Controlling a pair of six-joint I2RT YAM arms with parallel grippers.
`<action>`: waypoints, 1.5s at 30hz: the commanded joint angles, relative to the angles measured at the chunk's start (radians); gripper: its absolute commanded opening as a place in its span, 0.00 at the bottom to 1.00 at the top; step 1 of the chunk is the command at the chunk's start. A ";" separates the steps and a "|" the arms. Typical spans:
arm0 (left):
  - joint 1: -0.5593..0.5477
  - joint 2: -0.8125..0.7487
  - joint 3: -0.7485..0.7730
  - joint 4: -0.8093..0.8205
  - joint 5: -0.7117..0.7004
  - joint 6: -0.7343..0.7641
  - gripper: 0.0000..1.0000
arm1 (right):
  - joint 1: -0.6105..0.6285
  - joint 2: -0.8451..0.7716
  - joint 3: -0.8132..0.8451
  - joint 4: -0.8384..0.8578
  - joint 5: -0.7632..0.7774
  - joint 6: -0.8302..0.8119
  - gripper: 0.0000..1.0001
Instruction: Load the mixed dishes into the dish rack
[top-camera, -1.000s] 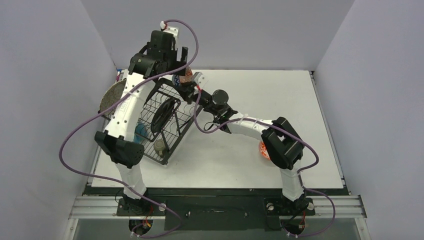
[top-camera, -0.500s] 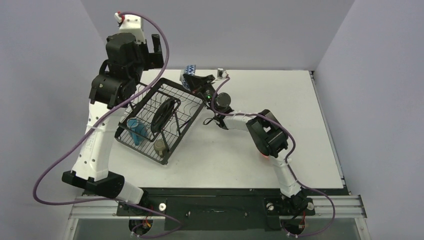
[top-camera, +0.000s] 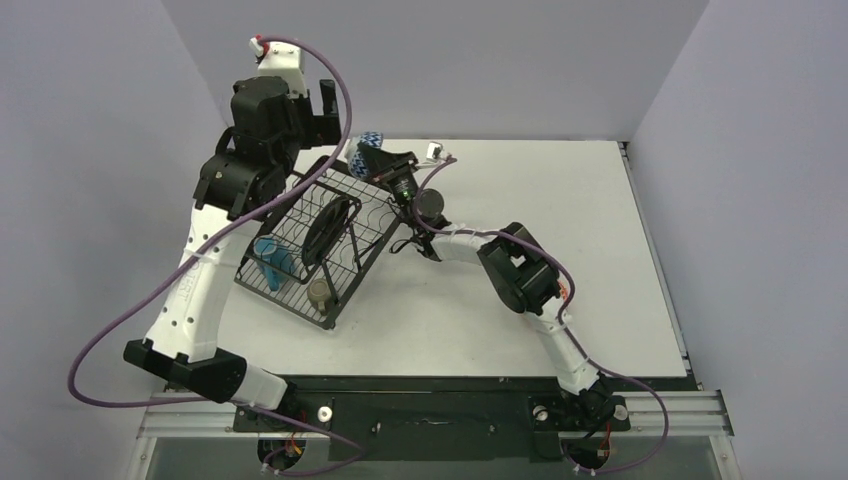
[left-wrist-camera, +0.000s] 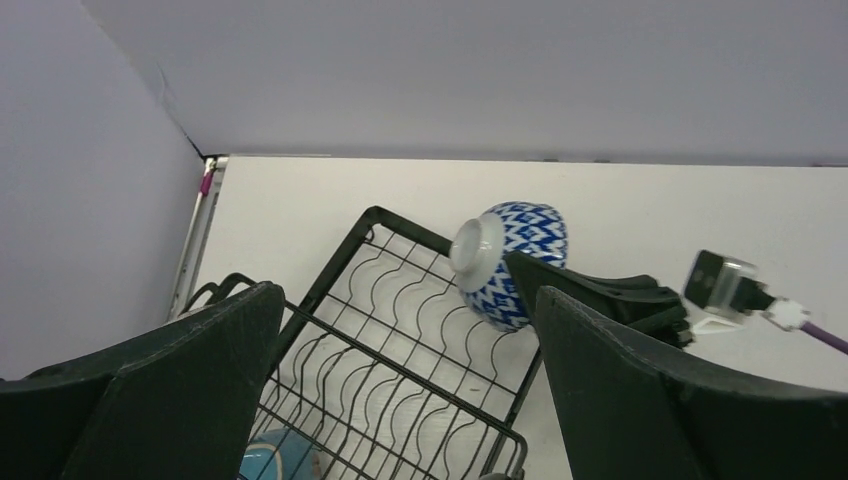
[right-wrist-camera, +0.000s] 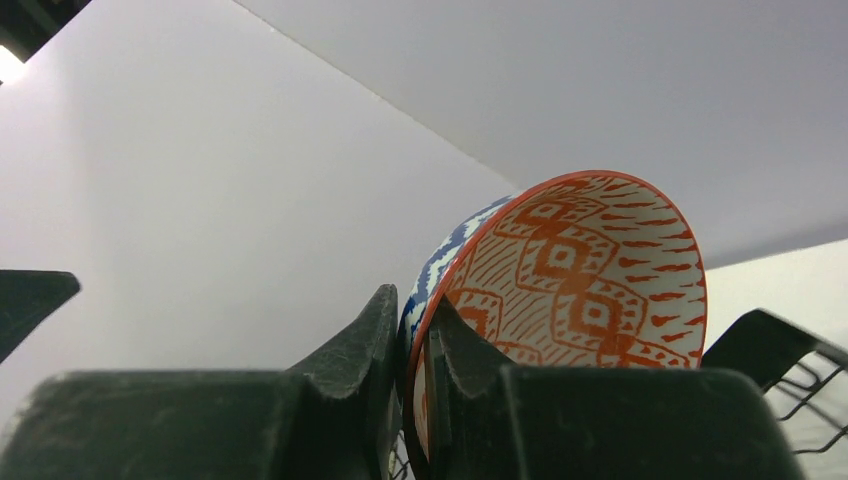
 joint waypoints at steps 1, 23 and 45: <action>-0.041 -0.085 0.033 0.048 0.057 -0.024 0.96 | 0.043 0.043 0.089 0.032 0.128 0.139 0.00; -0.075 -0.215 -0.020 0.037 0.157 0.005 0.96 | 0.068 0.219 0.233 -0.106 0.124 0.206 0.00; -0.075 -0.259 -0.039 0.051 0.172 0.018 0.96 | 0.089 0.225 0.232 -0.236 0.142 0.187 0.00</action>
